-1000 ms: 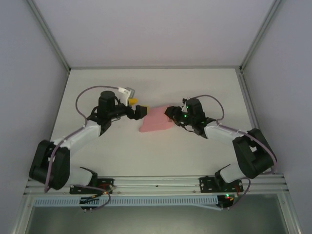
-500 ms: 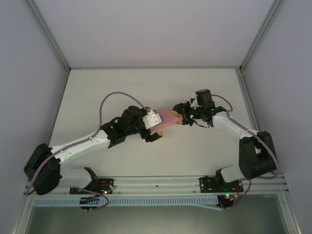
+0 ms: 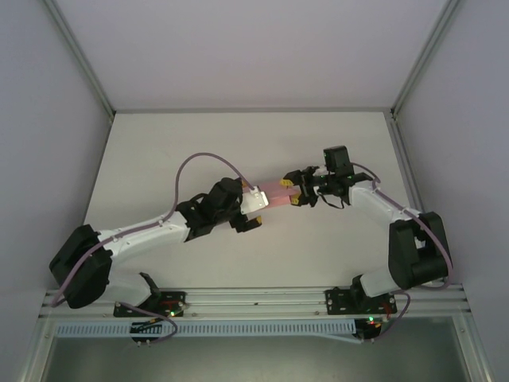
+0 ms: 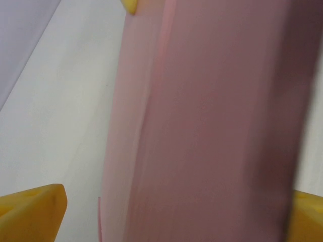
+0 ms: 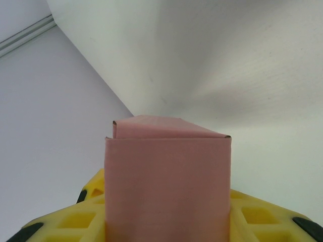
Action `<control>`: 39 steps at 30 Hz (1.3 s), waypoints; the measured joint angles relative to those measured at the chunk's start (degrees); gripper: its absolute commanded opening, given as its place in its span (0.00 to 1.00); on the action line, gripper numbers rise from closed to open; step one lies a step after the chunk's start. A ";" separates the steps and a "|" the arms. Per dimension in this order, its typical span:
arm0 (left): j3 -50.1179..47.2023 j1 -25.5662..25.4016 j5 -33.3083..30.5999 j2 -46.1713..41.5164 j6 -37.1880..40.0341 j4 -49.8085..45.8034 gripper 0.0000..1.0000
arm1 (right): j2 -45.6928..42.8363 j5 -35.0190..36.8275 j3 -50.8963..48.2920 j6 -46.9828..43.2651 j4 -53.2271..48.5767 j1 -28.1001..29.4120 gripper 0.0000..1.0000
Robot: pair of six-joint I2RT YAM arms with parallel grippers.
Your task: Assemble paper box
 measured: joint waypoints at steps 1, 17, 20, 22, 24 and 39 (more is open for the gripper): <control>0.07 0.00 -0.15 0.15 0.02 0.02 0.90 | -0.20 0.04 0.00 0.09 -0.07 -0.02 0.34; 0.13 -0.55 -1.51 0.20 1.79 1.14 0.47 | -0.39 0.04 -0.70 2.45 0.50 0.07 0.49; 0.13 -0.66 -1.64 0.17 1.79 1.29 0.41 | -0.52 0.07 -0.79 2.03 0.59 0.46 0.67; 0.13 -0.63 -1.68 0.20 1.60 1.44 0.39 | -1.27 0.00 -1.03 1.31 0.59 1.27 0.84; 0.13 -0.63 -1.62 0.20 1.40 1.29 0.39 | -2.60 1.01 -1.01 -0.22 -1.05 1.70 1.00; 4.87 2.34 12.31 3.82 4.52 -17.38 0.37 | -27.17 41.07 0.79 -35.69 -15.39 -1.22 1.00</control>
